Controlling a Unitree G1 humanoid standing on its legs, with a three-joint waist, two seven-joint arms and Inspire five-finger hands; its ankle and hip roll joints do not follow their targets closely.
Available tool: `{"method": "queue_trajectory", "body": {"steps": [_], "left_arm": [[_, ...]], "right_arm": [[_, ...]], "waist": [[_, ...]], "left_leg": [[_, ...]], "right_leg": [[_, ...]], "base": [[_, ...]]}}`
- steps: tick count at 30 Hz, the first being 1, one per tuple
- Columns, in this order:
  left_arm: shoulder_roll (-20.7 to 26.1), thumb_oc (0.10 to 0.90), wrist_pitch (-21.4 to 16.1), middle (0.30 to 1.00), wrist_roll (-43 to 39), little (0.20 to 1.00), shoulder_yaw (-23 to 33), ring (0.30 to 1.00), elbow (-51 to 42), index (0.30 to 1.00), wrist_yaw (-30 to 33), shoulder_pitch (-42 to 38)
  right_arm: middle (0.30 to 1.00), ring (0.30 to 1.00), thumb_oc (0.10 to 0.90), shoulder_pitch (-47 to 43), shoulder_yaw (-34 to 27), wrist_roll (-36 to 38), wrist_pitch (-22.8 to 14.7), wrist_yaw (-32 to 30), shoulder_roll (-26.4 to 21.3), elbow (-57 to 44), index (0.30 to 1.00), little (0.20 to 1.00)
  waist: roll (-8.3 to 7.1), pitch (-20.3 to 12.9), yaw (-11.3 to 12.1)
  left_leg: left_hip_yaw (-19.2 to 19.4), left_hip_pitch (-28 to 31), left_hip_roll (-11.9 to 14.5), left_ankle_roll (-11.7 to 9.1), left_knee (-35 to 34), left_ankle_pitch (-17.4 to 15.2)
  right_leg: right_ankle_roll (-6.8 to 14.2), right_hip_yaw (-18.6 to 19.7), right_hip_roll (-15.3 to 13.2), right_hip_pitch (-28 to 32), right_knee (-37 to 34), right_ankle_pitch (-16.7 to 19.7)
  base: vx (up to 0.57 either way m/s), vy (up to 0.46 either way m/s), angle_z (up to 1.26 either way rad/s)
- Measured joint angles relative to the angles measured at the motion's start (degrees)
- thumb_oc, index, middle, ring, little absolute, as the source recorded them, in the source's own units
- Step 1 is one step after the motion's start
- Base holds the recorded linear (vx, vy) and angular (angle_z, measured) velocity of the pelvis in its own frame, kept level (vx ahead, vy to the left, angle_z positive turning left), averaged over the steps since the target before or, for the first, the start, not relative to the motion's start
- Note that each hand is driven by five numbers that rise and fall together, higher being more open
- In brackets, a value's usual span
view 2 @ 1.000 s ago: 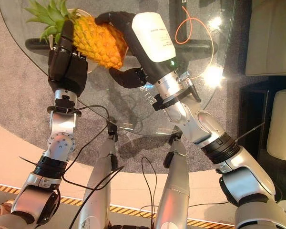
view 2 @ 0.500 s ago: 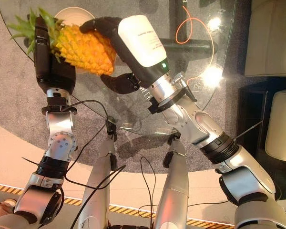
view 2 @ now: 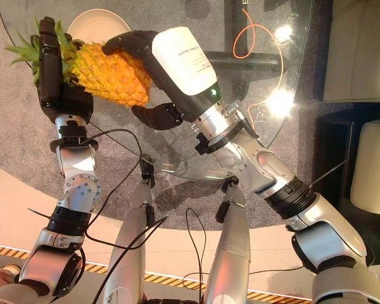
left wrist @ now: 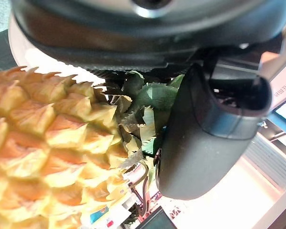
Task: Pick up the fruit to the plate
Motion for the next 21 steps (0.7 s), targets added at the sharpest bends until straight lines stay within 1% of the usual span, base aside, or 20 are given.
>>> {"method": "queue_trajectory", "body": {"steps": [7, 13, 17, 21], "left_arm": [[-0.03, 0.100, -0.89, 0.300, 3.55, 0.200, 0.00, 0.300, -0.03, 0.300, 1.14, -1.31], [-0.07, 0.100, -0.98, 0.300, 7.65, 0.200, 0.11, 0.300, -0.19, 0.300, 4.50, -2.60], [-0.71, 0.100, -2.07, 0.300, 11.87, 0.200, 0.88, 0.300, -0.18, 0.300, 10.37, -2.50], [-1.34, 0.100, -3.04, 0.300, 14.99, 0.200, 2.62, 0.300, 0.02, 0.300, 16.37, -1.60]], "right_arm": [[0.900, 0.900, 0.800, 1.17, -0.82, 0.03, 0.42, -1.71, 0.50, 0.21, 0.900, 0.900], [0.900, 0.900, 0.800, 1.31, -1.32, 0.03, 0.76, -2.10, 0.69, 0.21, 0.900, 0.900], [0.900, 0.900, 0.800, 1.40, -1.85, 0.02, 0.88, -2.57, 0.94, 0.21, 0.900, 0.900], [0.900, 0.900, 0.800, 1.75, -5.11, 0.05, 1.53, -4.68, 1.51, 0.21, 0.900, 0.900]], "waist": [[0.00, 0.00, -0.04], [0.00, 0.00, -0.34], [0.00, 0.00, -0.46], [0.00, 0.00, -0.42]], "left_leg": [[0.04, -0.14, -0.01, 0.00, 0.00, 0.00], [0.06, -0.15, 0.00, 0.00, 0.00, 0.00], [0.07, -0.15, 0.00, 0.00, 0.00, 0.00], [0.07, -0.15, -0.01, 0.00, 0.00, 0.00]], "right_leg": [[0.00, 0.10, 0.00, -0.19, -0.01, 0.00], [0.00, 0.23, 0.02, -0.23, 0.00, 0.00], [0.00, 0.24, 0.02, -0.24, 0.00, 0.00], [0.00, 0.22, 0.02, -0.24, 0.00, 0.00]], "base": [[0.00, 0.000, 0.00], [0.00, 0.000, 0.00], [0.00, 0.000, 0.00], [0.00, 0.000, 0.00]]}}
